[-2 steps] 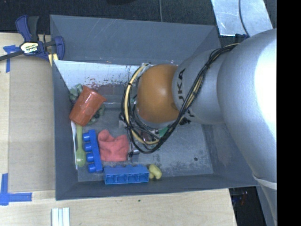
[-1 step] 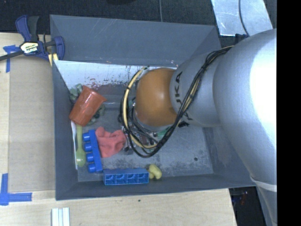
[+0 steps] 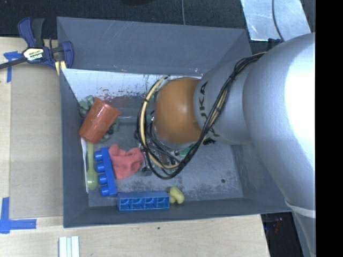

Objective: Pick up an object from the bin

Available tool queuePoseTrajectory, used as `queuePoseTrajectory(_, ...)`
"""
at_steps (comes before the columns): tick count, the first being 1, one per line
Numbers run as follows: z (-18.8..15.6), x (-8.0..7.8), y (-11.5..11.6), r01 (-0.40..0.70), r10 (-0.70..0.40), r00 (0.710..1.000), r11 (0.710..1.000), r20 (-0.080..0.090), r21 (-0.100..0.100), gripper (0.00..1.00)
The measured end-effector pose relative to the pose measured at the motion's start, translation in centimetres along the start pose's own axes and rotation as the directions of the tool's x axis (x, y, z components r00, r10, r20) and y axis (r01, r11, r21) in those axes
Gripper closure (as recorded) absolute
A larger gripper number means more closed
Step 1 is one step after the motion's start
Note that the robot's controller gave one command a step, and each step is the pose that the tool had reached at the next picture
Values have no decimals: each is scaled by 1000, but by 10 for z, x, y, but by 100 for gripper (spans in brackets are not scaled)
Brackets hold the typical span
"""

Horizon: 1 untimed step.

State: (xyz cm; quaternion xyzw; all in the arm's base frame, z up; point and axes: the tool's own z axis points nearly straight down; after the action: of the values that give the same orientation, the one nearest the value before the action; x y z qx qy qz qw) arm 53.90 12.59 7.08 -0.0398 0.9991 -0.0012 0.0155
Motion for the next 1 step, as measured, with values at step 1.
queuePoseTrajectory(1, -20, 0, -5, 0, 0, 1000, 1000, -14, 1, 100)
